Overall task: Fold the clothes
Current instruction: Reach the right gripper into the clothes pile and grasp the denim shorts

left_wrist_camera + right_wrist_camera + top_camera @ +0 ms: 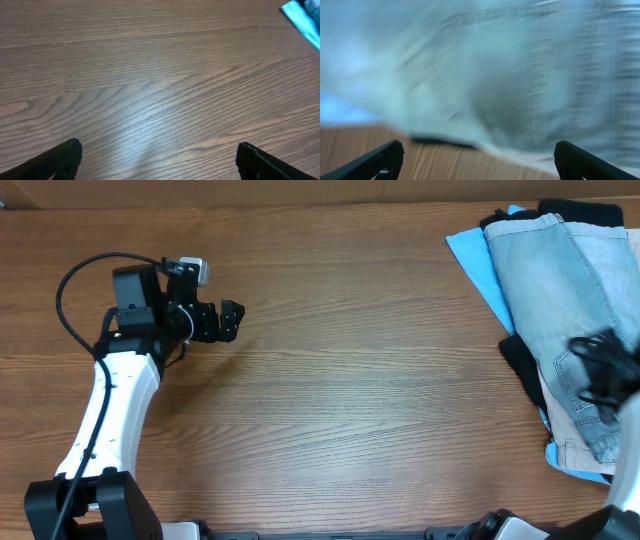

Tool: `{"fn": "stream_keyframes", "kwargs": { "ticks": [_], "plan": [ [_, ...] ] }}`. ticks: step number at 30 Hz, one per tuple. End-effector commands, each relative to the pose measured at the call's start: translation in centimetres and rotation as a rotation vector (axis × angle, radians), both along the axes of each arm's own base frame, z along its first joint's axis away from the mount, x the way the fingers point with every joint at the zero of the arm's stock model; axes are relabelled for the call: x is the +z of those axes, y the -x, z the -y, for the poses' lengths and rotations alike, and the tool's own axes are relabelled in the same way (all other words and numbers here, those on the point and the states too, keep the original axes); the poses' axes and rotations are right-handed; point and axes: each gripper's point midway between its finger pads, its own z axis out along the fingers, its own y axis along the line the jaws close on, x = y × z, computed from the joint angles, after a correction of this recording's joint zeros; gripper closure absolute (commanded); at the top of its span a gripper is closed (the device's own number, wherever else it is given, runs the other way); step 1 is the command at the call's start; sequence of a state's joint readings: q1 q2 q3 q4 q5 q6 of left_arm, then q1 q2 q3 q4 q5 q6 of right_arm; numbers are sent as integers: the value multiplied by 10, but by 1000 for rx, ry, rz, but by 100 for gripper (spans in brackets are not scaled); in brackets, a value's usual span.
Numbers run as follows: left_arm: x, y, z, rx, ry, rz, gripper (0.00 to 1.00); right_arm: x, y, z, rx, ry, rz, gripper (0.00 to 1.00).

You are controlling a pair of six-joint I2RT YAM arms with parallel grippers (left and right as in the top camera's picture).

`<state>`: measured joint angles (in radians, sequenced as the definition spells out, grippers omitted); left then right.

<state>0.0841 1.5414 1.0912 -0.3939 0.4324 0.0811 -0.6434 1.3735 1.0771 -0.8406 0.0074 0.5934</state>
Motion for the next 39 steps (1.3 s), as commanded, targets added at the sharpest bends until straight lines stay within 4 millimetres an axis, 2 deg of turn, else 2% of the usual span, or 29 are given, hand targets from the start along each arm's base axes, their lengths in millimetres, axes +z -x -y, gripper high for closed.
{"fn": "stream_keyframes", "kwargs": {
  "ticks": [1, 2, 7, 10, 19, 26, 33, 39],
  "plan": [
    [9, -8, 7, 8, -55, 37, 0, -10, 27, 38, -195, -40, -20, 0],
    [9, -8, 9, 7, -59, 41, 0, -14, 30, 41, -208, -48, -30, 0],
    [13, -13, 25, -12, -97, 77, 0, -57, 63, 47, -296, -158, -150, 0],
    [18, -17, 32, -25, -99, 105, 0, -66, 68, 50, -315, -180, -170, 0],
    [21, -21, 33, -20, -111, 130, 0, -65, 71, 49, -318, -183, -180, 0],
    [22, -21, 33, -19, -111, 131, 0, -40, 72, 71, -388, -160, -130, 0],
    [17, -23, 33, -20, -111, 124, 0, -27, 74, 111, -455, -67, -29, 0],
    [3, -24, 35, -27, -110, 90, 0, -32, 80, 113, -410, -35, -71, 0]
  ]
}}
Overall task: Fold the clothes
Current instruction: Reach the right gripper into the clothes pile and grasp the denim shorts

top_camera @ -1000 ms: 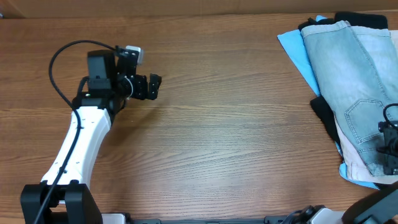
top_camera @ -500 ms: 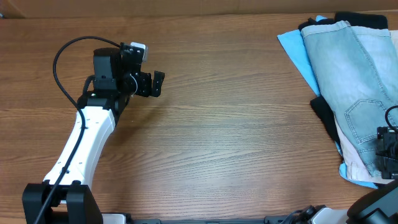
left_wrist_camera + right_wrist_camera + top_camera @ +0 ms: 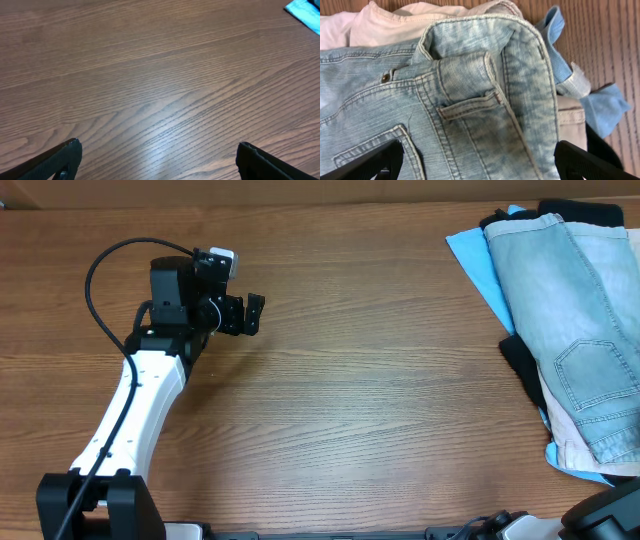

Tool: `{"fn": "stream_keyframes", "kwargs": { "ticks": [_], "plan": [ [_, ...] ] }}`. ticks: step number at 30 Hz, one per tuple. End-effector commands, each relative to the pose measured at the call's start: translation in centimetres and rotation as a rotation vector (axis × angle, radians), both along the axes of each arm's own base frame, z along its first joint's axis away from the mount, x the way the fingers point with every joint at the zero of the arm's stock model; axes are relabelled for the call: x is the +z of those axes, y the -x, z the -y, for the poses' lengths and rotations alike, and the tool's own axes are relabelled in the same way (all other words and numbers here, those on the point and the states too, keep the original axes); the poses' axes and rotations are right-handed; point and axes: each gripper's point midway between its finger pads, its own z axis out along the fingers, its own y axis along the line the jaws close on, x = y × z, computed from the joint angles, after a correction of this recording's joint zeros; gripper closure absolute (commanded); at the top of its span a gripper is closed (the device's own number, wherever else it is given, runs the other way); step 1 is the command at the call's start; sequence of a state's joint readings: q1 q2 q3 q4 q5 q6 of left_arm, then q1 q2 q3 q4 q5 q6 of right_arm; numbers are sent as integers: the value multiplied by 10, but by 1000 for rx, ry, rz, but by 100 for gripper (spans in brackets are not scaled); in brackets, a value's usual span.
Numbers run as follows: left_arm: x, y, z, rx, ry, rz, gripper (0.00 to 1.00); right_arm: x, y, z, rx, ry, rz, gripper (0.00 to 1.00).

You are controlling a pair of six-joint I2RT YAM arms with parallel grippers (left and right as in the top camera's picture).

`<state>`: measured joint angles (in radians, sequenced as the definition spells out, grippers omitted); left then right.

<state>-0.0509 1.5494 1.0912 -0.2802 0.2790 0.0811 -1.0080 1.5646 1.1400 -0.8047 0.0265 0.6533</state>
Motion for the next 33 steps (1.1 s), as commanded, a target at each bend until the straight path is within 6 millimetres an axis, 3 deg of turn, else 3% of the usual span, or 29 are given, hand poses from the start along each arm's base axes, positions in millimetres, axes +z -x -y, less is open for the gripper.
{"fn": "stream_keyframes", "kwargs": {
  "ticks": [1, 13, 16, 21, 26, 27, 28, 33],
  "plan": [
    [-9, -7, 3, -1, 2, -18, 0, 2, 3, 5, 20, 31, -23, 0],
    [-29, -11, 9, -18, 28, -59, 0, -35, -2, -28, 109, -29, -74, 1],
    [-27, -13, 9, -17, 29, -47, 0, -38, -11, -34, 165, -19, -80, 7],
    [-26, -14, 9, -18, 29, -41, 0, -45, -26, -50, 228, -17, -80, 29],
    [-25, -15, 9, -18, 30, -32, 1, -47, -42, -66, 294, -20, -76, 70],
    [-23, -16, 10, -22, 34, -27, 2, -46, -48, -71, 321, -31, -57, 71],
    [-18, -16, 15, -44, 55, -15, 2, -44, -58, -80, 394, -42, -27, 80],
    [24, -15, 35, -141, 137, 65, 5, -27, -100, -123, 623, -84, 111, 85]
  ]
}}
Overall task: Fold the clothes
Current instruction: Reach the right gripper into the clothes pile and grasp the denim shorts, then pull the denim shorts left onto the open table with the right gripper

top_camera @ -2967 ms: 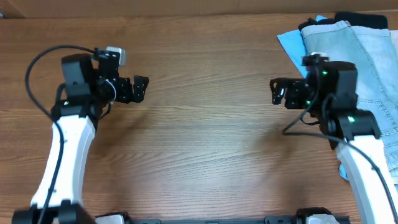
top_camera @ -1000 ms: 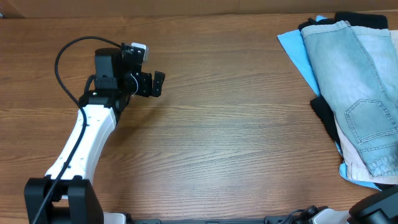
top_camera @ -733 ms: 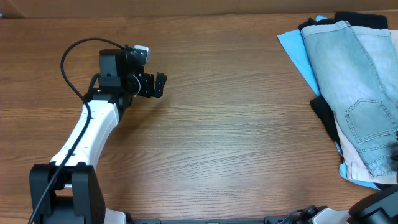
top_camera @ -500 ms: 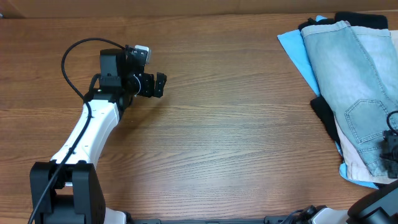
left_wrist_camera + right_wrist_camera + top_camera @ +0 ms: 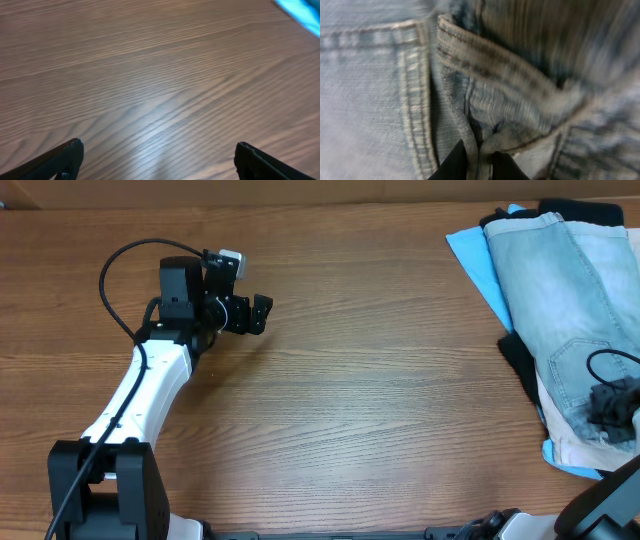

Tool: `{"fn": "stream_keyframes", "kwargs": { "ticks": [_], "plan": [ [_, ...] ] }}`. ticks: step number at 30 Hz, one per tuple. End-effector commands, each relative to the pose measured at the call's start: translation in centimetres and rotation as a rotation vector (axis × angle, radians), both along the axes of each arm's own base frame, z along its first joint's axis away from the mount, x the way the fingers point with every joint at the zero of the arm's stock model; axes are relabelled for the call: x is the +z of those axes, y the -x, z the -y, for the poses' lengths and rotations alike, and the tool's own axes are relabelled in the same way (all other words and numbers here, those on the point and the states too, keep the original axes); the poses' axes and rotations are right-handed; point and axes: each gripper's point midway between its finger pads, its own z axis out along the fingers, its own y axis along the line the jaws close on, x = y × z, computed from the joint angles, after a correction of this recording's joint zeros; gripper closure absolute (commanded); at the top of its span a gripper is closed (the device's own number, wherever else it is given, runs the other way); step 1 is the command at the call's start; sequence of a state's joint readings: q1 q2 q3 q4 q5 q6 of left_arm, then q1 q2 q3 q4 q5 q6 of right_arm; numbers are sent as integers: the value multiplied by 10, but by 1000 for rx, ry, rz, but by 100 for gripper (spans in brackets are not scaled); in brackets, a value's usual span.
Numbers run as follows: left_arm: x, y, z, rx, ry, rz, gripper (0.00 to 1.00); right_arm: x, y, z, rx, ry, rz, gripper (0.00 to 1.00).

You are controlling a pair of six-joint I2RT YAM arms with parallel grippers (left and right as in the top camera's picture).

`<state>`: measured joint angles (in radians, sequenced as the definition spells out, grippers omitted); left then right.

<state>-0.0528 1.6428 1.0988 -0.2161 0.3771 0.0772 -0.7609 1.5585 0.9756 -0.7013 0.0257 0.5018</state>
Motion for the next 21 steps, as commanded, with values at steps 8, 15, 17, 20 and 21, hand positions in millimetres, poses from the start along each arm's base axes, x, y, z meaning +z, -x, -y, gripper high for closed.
{"fn": "stream_keyframes", "kwargs": {
  "ticks": [8, 15, 17, 20, 21],
  "plan": [
    [130, 0, 20, -90, 91, 259, 0, 80, -89, -147, 625, -152, 380, 89],
    [182, 15, 3, -27, 54, 382, 5, 122, -93, -259, 964, -138, 475, 92],
    [188, 15, -13, 34, 28, 400, 8, 123, -91, -296, 1066, -164, 478, 92],
    [195, 14, -40, 117, -3, 420, 10, 121, -90, -345, 1163, -190, 479, 92],
    [197, 13, -48, 145, -7, 422, 9, 120, -89, -363, 1199, -195, 485, 92]
  ]
}}
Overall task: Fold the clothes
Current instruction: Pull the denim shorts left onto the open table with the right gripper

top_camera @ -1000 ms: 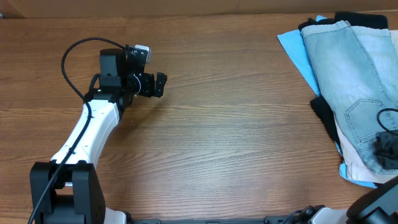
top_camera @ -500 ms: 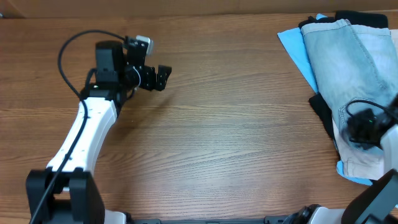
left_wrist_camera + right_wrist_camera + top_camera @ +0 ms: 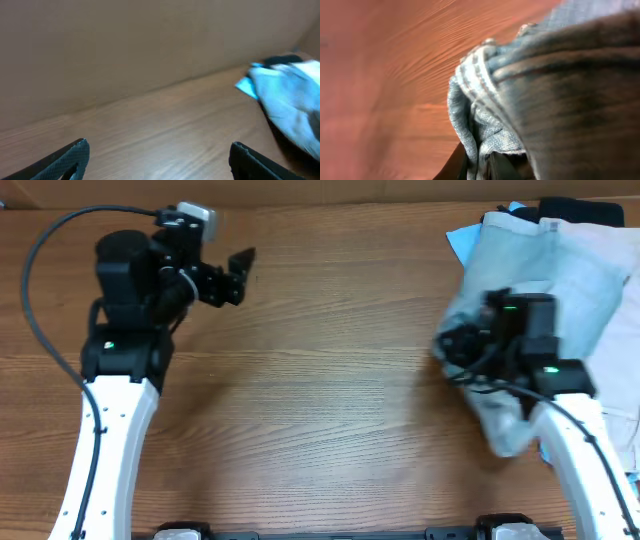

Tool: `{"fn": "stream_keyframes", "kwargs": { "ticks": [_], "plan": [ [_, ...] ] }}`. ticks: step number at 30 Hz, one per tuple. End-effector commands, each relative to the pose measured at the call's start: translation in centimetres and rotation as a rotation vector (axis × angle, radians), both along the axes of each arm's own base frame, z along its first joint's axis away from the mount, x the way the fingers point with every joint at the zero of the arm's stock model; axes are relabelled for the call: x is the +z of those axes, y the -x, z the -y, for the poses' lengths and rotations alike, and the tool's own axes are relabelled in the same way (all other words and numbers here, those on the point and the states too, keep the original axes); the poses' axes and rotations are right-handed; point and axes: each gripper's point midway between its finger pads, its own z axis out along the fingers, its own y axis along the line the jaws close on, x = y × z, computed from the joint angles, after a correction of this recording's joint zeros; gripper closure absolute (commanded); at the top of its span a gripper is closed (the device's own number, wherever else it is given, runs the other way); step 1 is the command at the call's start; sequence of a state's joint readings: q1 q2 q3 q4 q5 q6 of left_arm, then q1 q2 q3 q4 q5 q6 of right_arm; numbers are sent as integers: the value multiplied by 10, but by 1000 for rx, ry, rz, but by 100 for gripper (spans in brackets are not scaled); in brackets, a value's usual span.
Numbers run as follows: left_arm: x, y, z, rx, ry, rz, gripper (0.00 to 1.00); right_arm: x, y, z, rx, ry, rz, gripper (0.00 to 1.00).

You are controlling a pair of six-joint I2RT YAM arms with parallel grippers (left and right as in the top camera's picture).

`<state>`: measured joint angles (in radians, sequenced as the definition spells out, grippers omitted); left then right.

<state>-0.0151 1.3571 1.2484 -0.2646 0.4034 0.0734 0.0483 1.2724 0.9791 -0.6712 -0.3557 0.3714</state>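
Note:
Light-blue jeans hang lifted off the pile at the table's right, pulled toward the middle, with a bunched end drooping below the arm. My right gripper is shut on a fold of the denim, and cloth fills most of the right wrist view around the gripper. My left gripper is open and raised at the far left, holding nothing. Its wrist view shows the gripper wide apart over bare wood, with the jeans far off to the right.
The rest of the pile lies at the right edge: a bright blue cloth, a black garment and a pale one. The wooden table spreads between the arms. A brown wall stands behind it.
My right gripper, then shut on the jeans' hem low on the pile, now holds the jeans lifted and further left. My left arm has risen and its camera now faces the back wall.
First my right gripper was open over the pile, then out of the overhead view with the jeans lying flat. Then it was shut on the jeans' edge at the pile's near end. Now the jeans hang from it, left of the pile. The left gripper stayed open throughout.

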Motion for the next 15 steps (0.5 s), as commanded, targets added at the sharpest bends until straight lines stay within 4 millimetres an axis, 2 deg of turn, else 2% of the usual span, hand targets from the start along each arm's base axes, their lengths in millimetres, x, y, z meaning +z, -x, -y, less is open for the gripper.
{"fn": "stream_keyframes", "kwargs": {
  "ticks": [1, 6, 10, 11, 15],
  "plan": [
    [16, -5, -53, 194, -5, 28, 10, 10, 3, -87, 183, -45, 51, 91],
    [7, -5, -90, 317, -30, -6, 9, -8, 17, -179, 368, -83, 71, 86],
    [-7, -3, -122, 455, -77, -56, 9, -20, 42, -240, 506, -137, 64, 85],
    [-11, -1, -131, 494, -92, -71, 9, -18, 50, -253, 543, -141, 60, 86],
    [-20, -1, -142, 538, -110, -100, 9, -2, 64, -274, 605, -146, 77, 85]
  ]
}}
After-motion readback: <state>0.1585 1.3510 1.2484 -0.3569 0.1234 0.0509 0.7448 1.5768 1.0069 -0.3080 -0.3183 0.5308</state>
